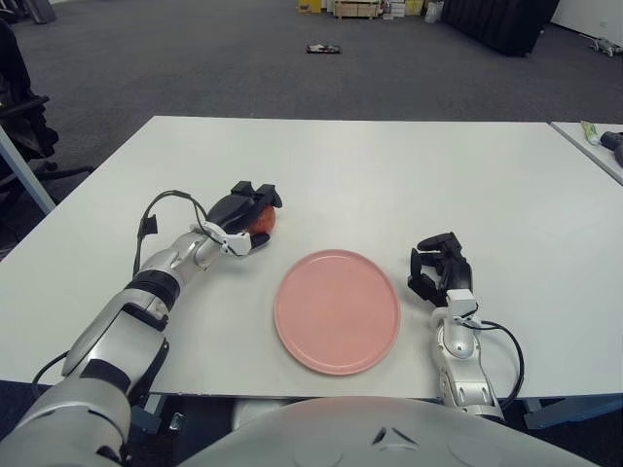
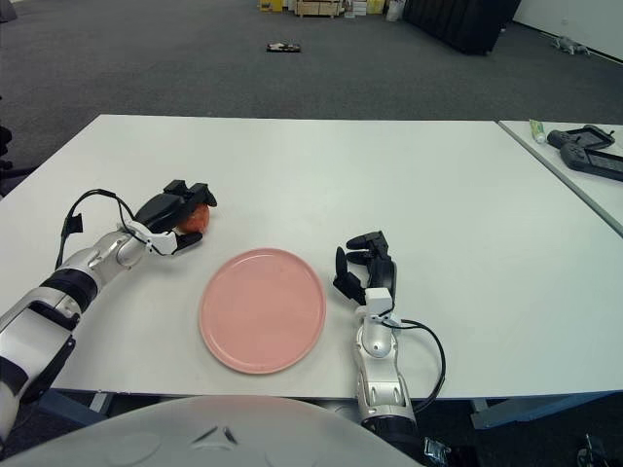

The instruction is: Put the apple into the plate.

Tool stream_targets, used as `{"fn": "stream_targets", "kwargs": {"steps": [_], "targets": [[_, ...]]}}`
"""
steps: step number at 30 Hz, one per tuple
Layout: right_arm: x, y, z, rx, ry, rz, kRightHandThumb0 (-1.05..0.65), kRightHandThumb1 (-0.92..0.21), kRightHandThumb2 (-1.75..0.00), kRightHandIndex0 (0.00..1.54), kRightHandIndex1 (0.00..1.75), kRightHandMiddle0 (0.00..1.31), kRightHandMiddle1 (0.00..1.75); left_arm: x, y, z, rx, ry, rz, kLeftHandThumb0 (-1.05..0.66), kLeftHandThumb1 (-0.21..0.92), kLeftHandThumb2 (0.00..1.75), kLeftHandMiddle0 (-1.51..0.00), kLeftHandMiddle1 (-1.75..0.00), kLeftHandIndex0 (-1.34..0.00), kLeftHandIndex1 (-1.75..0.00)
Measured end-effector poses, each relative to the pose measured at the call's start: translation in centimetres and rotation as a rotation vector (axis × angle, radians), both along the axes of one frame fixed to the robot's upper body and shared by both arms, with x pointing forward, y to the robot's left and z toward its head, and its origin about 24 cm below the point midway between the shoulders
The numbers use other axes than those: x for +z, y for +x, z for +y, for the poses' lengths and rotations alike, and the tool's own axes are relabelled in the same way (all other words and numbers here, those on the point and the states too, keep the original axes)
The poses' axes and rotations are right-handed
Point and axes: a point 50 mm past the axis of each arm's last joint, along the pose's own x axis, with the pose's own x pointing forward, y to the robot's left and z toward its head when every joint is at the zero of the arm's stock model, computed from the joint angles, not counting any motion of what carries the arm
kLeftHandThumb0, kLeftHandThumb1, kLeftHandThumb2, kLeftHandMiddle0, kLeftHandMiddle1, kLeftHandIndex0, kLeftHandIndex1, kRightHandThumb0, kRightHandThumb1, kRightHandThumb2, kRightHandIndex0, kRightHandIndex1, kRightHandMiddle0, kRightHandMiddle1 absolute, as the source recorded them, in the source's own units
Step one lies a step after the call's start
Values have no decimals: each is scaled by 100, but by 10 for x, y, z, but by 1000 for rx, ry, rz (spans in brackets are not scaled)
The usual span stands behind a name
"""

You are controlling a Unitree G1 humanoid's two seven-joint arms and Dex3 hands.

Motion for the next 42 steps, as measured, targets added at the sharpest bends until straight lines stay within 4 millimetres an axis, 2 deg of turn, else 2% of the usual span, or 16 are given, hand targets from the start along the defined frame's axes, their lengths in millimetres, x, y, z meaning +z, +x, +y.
{"fn": "stream_targets", "kwargs": {"steps": [7, 42], "targets": [[0, 0, -1, -10, -1, 0, -40, -61, -95, 63, 142, 39, 175, -2, -1, 2, 33, -21, -1, -48, 30, 134, -119, -175, -62, -175], [-1, 2, -2, -15, -6, -2, -39, -62, -94, 62, 143, 38, 175, 0, -9, 21, 155, -127, 27, -49, 26, 139, -129, -175, -65, -175]]}}
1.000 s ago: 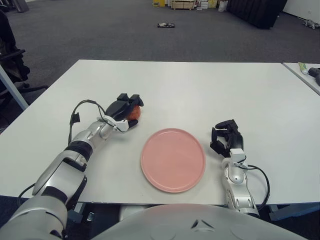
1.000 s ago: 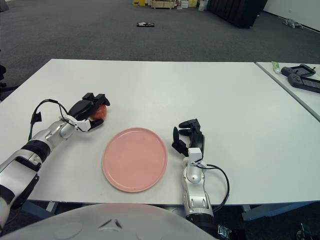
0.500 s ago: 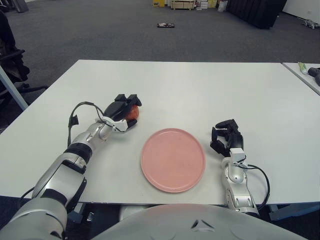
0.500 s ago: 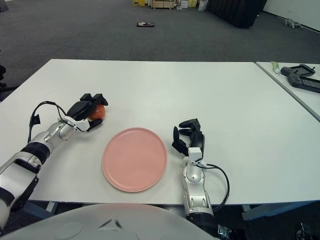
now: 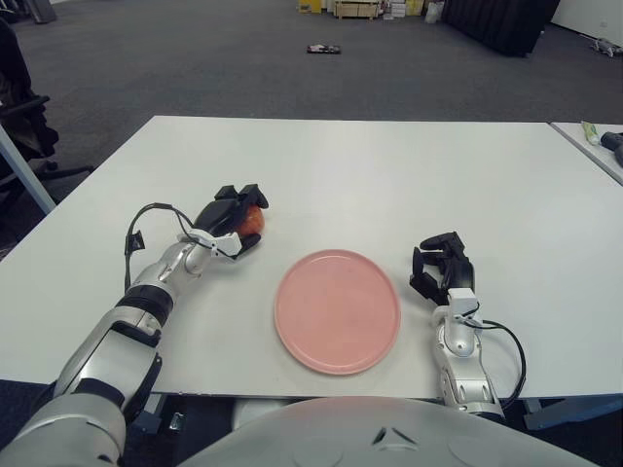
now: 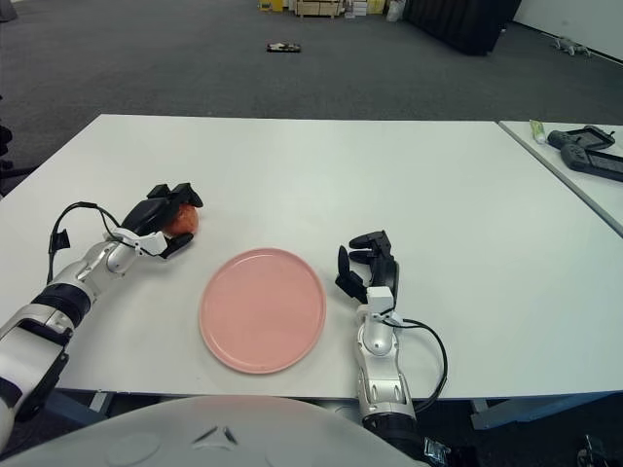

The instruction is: Put the apple into the plate.

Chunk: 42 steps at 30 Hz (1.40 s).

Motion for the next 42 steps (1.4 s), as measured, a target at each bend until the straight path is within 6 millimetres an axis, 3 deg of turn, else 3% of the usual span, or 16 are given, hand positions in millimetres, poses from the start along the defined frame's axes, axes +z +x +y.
{"fn": "stream_targets", "kwargs": {"steps": [8, 21, 42], "targets": [[0, 0, 0, 0, 0, -1, -40, -60, -97, 64, 144, 39, 175, 2, -5, 7, 25, -36, -9, -49, 27, 138, -128, -175, -65, -175], [0, 0, 0, 2, -2, 1, -40, -60, -97, 65, 146, 40, 175, 23, -24, 8, 64, -139, -87, -48, 28, 136, -127, -175, -64, -175], [0, 1, 0, 20, -2, 1, -39, -64, -92, 61, 142, 37, 175, 74, -47, -18, 2, -290, -250, -50, 22, 143, -130, -175, -68, -175]]}}
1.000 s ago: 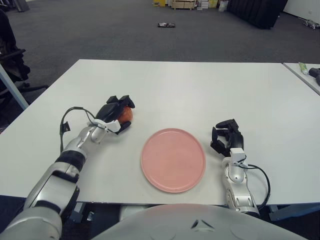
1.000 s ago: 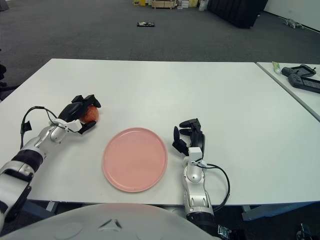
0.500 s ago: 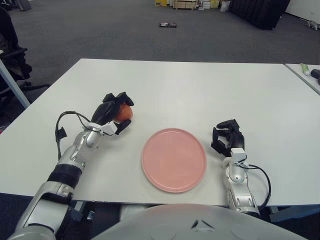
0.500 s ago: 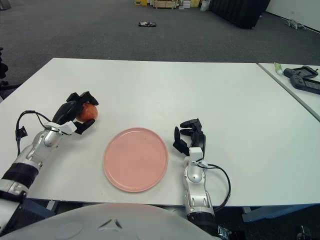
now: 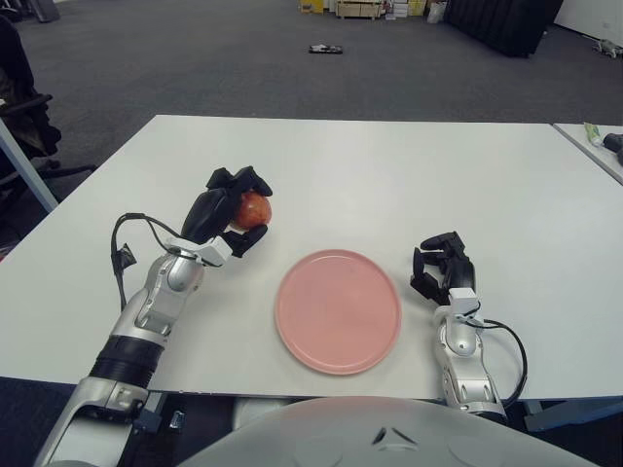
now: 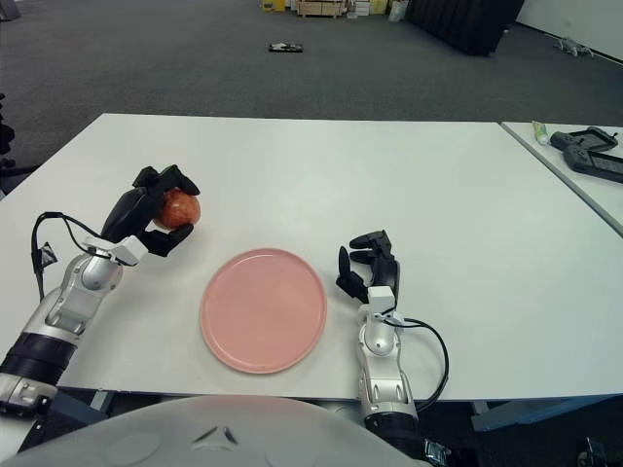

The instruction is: Put the apple into the plate.

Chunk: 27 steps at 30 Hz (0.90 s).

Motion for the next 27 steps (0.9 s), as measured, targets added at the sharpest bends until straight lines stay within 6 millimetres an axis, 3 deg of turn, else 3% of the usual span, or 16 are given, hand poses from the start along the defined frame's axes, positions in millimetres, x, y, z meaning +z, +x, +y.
{"fn": "stream_targets", "kwargs": {"steps": [7, 13, 21, 27], "targets": [[0, 0, 0, -3, 6, 0, -39, -64, -91, 61, 142, 36, 175, 13, -11, -10, -30, -8, -83, -50, 23, 142, -131, -175, -68, -175], [0, 0, 1, -4, 8, 1, -39, -64, -91, 62, 142, 36, 175, 24, -29, -30, -111, -32, -183, -50, 24, 142, -131, -175, -67, -175], [0, 1, 1, -3, 8, 1, -39, -65, -91, 62, 143, 36, 175, 21, -45, -64, -328, -7, -183, -50, 24, 140, -128, -175, -66, -175], [0, 1, 2, -1, 10, 0, -39, -66, -89, 61, 142, 35, 175, 18, -50, -79, -463, 46, -148, -49, 25, 139, -124, -175, -66, -175]]}}
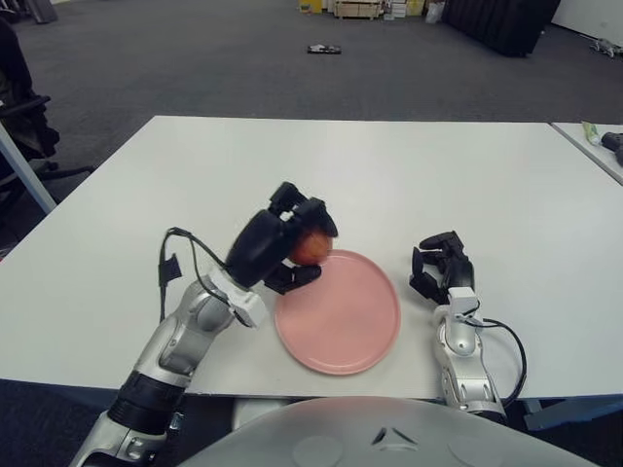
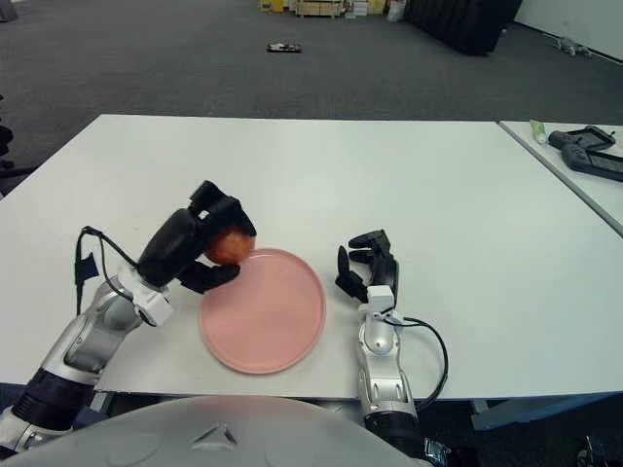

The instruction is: Put the apple into the plate.

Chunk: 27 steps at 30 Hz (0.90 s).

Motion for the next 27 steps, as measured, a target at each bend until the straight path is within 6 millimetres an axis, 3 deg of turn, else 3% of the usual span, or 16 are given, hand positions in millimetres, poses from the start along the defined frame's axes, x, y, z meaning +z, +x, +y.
{"fn": "stream_targets", "kwargs": {"steps": [13, 27], "targets": [[0, 0, 0, 3, 1, 0, -38, -67, -87, 59, 139, 34, 175, -20, -2, -28, -259, 144, -24, -48, 29, 134, -120, -175, -62, -175], [0, 1, 0, 3, -2, -3, -38, -67, -87, 60, 141, 35, 175, -51, 6, -42, -370, 326, 77, -45, 36, 126, -109, -175, -57, -175]]}}
